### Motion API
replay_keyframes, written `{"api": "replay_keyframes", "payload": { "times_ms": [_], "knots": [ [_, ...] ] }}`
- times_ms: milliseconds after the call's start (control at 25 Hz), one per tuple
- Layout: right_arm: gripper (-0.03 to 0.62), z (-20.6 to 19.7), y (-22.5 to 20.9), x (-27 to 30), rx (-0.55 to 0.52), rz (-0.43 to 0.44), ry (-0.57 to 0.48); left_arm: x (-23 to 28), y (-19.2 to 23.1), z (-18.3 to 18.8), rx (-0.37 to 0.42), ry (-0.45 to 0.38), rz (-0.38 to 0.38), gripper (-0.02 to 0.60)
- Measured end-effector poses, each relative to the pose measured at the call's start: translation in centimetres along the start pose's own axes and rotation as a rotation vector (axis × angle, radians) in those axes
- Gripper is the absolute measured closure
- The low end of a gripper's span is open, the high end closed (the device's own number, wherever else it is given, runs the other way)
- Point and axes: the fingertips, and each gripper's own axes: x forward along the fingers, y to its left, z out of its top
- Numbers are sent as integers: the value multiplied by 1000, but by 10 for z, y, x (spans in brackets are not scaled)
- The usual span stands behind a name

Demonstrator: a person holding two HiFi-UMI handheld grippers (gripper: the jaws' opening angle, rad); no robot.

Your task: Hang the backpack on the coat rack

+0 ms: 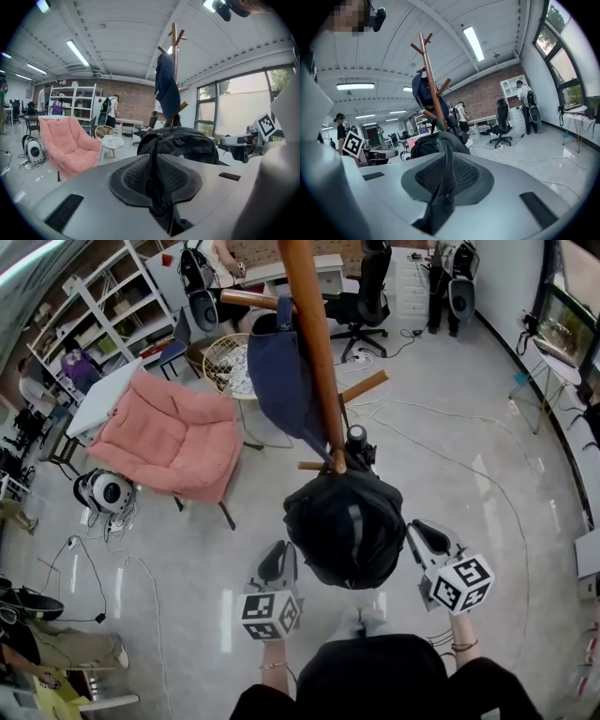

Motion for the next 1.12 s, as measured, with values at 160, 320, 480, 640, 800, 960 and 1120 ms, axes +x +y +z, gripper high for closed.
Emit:
{"api": "replay_keyframes", "payload": {
  "times_ms": [160, 320, 480, 640, 800, 960, 1120],
  "knots": [
    [568, 15, -3, -4, -42, -24, -21, -7, -2, 14, -15, -38, -7, 540],
    [572, 28, -2, -10, -60, -25, -43, -17, -5, 27, 22, -61, -14, 555],
    [576, 44, -1, -18, -75, -25, -72, -28, -7, 41, 64, -81, -16, 561],
    [577, 61, -4, -25, -91, -35, -110, -37, -5, 52, 82, -110, -9, 565],
    [578, 72, -5, -31, -108, -46, -140, -48, -3, 65, 96, -151, -7, 566],
    [580, 82, -7, -40, -120, -60, -170, -56, -2, 76, 119, -184, -2, 566],
    [580, 87, -6, -47, -144, -57, -200, -63, 0, 81, 120, -210, 9, 566]
  ]
}}
